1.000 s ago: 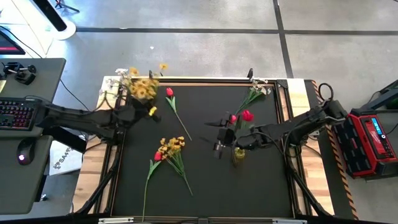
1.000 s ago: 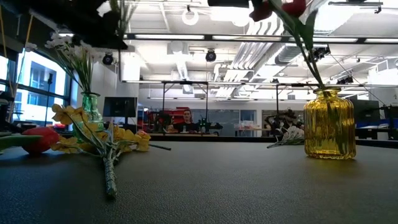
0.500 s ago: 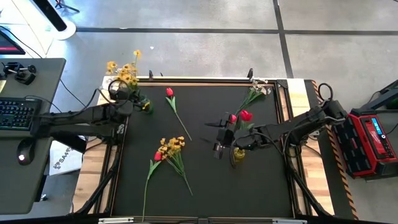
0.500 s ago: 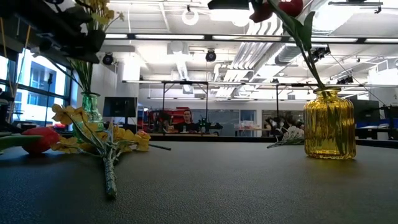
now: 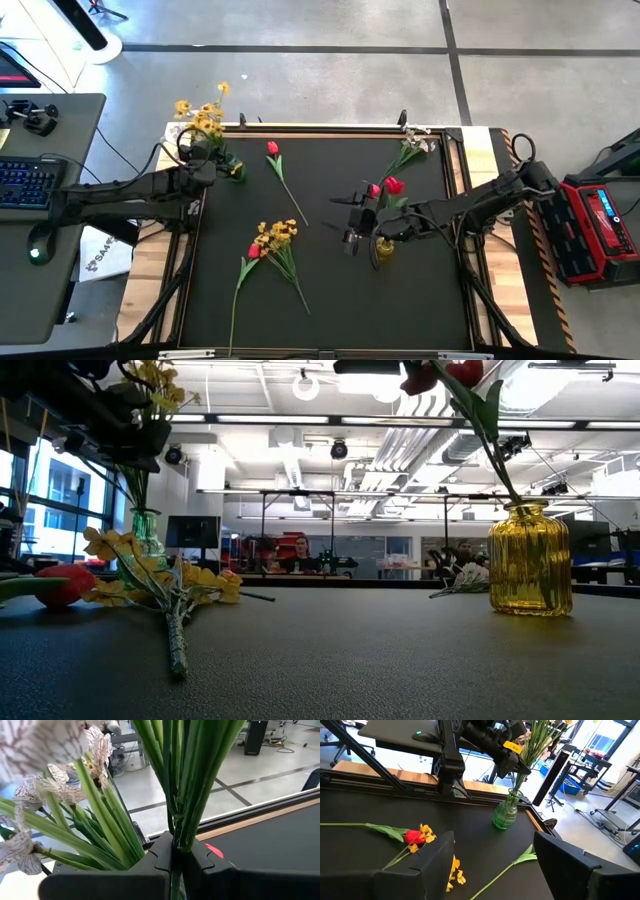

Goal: Sort flowers into vase by color
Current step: Put the right yellow clustered flowers into the green flower vase, then put the top red flower into the yellow flower vase

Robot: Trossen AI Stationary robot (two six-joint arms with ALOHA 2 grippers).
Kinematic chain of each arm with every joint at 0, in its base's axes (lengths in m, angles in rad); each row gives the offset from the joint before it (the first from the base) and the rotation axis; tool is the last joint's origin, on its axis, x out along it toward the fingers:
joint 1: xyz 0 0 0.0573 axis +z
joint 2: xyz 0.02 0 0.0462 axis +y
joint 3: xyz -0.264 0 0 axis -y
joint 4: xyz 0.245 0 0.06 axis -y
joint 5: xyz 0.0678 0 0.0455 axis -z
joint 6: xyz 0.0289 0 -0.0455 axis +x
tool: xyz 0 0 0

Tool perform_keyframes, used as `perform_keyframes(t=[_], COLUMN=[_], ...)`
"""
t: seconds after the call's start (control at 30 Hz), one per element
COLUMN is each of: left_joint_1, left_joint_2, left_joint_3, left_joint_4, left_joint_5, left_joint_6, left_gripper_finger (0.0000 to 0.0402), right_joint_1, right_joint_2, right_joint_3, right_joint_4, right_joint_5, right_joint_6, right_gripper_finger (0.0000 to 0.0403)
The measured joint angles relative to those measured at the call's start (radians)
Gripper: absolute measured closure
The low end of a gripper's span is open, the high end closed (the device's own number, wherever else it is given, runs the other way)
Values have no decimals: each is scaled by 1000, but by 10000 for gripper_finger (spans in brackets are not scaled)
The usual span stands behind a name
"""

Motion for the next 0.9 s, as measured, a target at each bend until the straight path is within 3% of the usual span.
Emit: perform_keyframes(t=[0.4, 0.73, 0.9], left_joint_1=[0, 3, 13], left_joint_2=[13, 16, 16], left_joint_3=[0, 2, 57], left_joint_4=[-1, -11, -45], left_joint_5=[85, 102, 104], left_joint_6=[-19, -5, 1], left_gripper_finger=[384, 268, 230], right_joint_1=[0, 0, 0], right_joint_2=[0, 0, 1], right_joint_3=[0, 0, 0], right_joint_4=[12, 22, 26], right_joint_5=[-53, -71, -71], right_joint_6=[24, 24, 24], right_gripper_finger=[144, 144, 144])
